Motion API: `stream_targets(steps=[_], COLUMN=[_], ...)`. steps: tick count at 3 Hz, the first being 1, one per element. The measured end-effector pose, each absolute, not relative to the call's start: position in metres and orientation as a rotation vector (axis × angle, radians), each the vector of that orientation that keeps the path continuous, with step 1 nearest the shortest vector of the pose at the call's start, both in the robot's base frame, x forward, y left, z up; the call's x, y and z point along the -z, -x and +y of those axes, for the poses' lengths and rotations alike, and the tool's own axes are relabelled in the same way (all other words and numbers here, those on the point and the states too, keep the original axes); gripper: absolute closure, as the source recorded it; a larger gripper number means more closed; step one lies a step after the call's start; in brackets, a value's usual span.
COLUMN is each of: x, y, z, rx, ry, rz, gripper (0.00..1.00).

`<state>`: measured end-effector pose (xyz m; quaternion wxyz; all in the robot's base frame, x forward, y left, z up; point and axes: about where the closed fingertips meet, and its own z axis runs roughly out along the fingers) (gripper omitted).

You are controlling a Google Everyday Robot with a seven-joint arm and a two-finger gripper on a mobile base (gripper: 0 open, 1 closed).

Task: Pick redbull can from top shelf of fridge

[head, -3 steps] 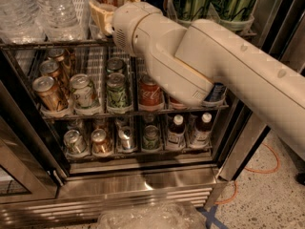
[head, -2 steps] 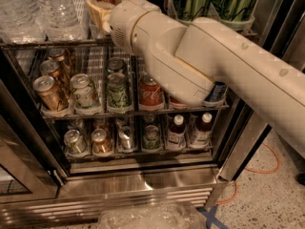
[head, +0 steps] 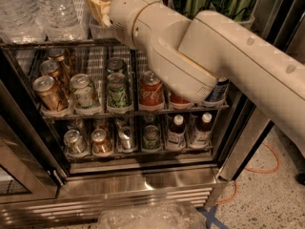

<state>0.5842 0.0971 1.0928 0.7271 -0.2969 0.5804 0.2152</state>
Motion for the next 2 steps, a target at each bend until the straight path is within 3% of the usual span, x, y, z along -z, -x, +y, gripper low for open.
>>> stream_targets(steps=[2], x=[-1.0932], y=[-0.5722], z=[0.0945], rx=[-0.482], ry=[0.670], rz=[1.264], gripper=[1.00])
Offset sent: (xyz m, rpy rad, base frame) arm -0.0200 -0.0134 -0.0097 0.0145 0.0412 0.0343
